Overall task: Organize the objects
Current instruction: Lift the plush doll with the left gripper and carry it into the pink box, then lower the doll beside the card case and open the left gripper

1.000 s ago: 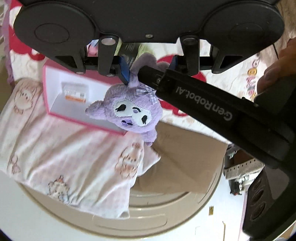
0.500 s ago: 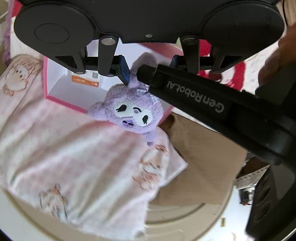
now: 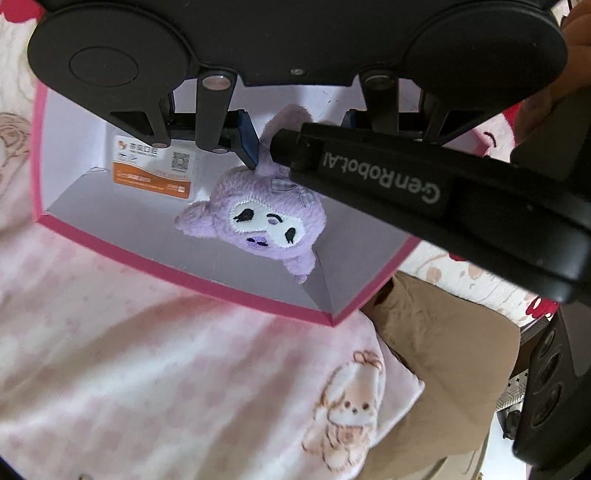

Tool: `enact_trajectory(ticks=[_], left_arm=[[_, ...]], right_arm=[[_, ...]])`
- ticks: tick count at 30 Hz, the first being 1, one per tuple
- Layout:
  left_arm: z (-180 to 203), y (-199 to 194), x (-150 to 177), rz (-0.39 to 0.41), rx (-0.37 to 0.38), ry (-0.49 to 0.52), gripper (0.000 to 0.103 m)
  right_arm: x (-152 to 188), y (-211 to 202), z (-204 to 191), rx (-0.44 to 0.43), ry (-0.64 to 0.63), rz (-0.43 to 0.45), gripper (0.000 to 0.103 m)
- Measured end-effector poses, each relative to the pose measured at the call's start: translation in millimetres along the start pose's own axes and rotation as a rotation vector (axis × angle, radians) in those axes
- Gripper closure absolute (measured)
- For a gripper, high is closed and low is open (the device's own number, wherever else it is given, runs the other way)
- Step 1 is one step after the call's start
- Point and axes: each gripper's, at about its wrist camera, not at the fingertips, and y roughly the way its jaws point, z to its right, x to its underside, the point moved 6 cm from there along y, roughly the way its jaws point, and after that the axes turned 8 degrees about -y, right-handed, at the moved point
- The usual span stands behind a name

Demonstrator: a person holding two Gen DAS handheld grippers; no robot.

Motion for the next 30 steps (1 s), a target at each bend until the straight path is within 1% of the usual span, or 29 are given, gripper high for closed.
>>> enact_trajectory(ticks=[5, 9, 13, 16, 18, 19, 20, 21, 22, 24, 27, 30], left_arm=[[0.3, 18.1, -13.6, -0.011, -0.034, -0.015, 0.066], [0.1, 33.6, -18.5, -0.039, -0.040, -0.041, 0.067], [-2.3, 45.9, -17.4, -0.062, -0.049, -0.070, 0.068], [-3.4, 51.6, -16.4, -0.065, -0.059, -0.083, 0.067], [-4.2, 49.0, -14.1, -0.061, -0.065, -0.102, 0.066], [-2.5, 43.8, -12.3, -0.048, -0.057, -0.102, 0.063], [-0.1, 39.8, -12.1, -0.036, -0.051, -0.088, 0.057], [3.0, 33.5, -10.7, -0.020, -0.065, -0.064, 0.050], [5.0, 28.2, -9.9, -0.006, -0.088, -0.046, 0.048], [10.2, 15.5, -6.7, 0.014, -0.123, -0.007, 0.047], [14.5, -8.0, -0.3, 0.020, -0.131, 0.032, 0.047], [19.9, -37.2, 11.5, 0.026, -0.159, 0.099, 0.047]], right_arm=[[-2.4, 17.8, 14.3, -0.039, 0.049, -0.028, 0.054], [0.2, 29.3, 20.9, -0.017, 0.058, -0.070, 0.054], [7.0, 37.4, 26.9, -0.019, 0.084, -0.094, 0.054], [13.0, 40.6, 30.6, -0.008, 0.119, -0.107, 0.050], [18.1, 37.9, 31.5, -0.024, 0.152, -0.109, 0.049], [21.5, 34.4, 31.7, -0.031, 0.167, -0.106, 0.049], [25.0, 29.2, 31.8, -0.032, 0.179, -0.098, 0.048], [27.8, 23.7, 31.7, -0.035, 0.183, -0.091, 0.047], [31.3, 15.9, 31.9, -0.030, 0.188, -0.080, 0.046], [36.7, 1.1, 31.9, -0.029, 0.199, -0.068, 0.046], [43.3, -30.0, 34.4, -0.028, 0.210, -0.036, 0.045], [50.9, -67.4, 32.3, -0.010, 0.208, -0.014, 0.043]])
